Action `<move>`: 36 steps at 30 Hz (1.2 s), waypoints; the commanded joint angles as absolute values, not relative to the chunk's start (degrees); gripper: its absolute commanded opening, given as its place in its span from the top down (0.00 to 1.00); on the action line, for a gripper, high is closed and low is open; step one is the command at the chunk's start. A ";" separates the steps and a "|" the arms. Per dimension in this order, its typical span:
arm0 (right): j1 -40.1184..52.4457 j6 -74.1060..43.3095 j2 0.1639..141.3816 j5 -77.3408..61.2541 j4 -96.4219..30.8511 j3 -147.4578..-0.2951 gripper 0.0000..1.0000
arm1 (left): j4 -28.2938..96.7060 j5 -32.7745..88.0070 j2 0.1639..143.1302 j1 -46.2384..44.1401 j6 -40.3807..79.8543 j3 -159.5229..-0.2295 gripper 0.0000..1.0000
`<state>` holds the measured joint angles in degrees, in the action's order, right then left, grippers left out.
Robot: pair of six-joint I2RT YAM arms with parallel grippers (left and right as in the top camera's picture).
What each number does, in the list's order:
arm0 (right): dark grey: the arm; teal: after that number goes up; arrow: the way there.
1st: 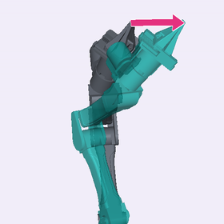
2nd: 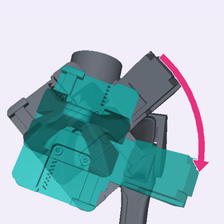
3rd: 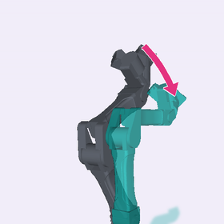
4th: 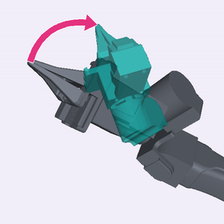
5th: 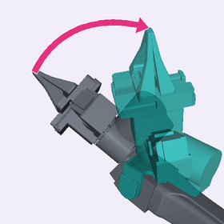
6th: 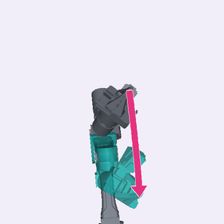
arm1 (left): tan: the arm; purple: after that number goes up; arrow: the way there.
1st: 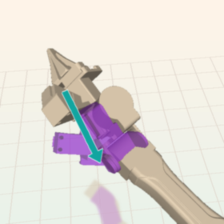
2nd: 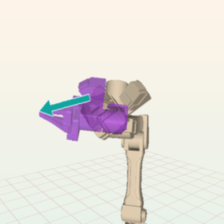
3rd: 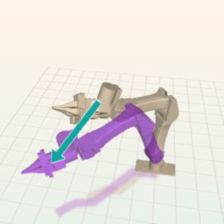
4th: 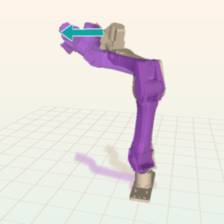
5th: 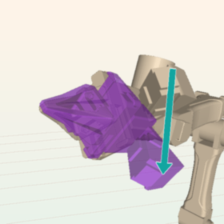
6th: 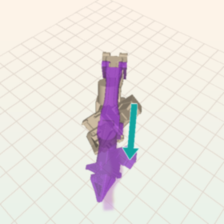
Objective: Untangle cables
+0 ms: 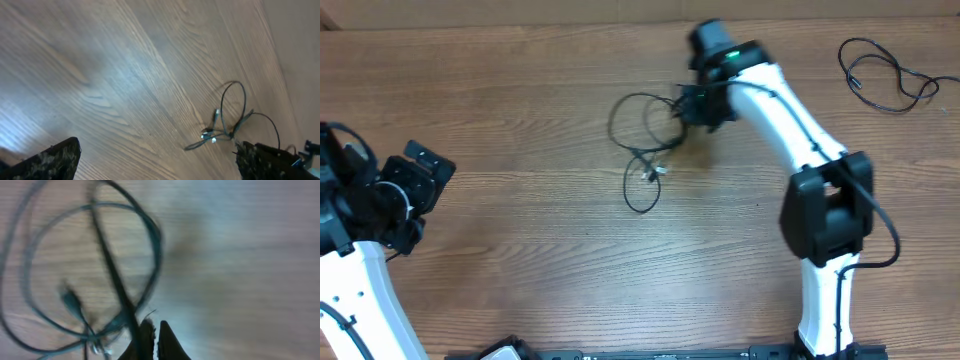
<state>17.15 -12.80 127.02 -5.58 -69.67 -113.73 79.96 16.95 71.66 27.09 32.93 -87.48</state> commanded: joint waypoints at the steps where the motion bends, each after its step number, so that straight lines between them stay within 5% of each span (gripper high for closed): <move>1: 15.81 -7.29 125.93 -15.03 -73.80 -113.78 0.96 | 78.87 18.06 71.42 23.53 34.50 -86.24 0.00; 14: 14.41 0.56 116.53 -17.23 -77.71 -113.78 0.96 | 51.00 26.92 78.02 2.04 44.12 -72.23 0.01; 27: 15.42 0.51 115.28 -17.26 -77.91 -113.75 0.96 | 21.82 37.69 104.64 -12.40 67.24 -69.89 0.04; 33: 15.44 0.51 115.28 -18.35 -78.32 -113.75 0.96 | 10.04 43.97 116.05 -15.40 76.40 -69.89 0.17; 36: 15.46 0.51 115.28 -19.81 -78.35 -113.75 0.96 | 2.22 46.28 120.29 -16.86 78.70 -69.89 0.43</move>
<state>15.16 0.03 116.20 -17.80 -78.46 -113.69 5.54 41.10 117.40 -15.68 73.71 -70.41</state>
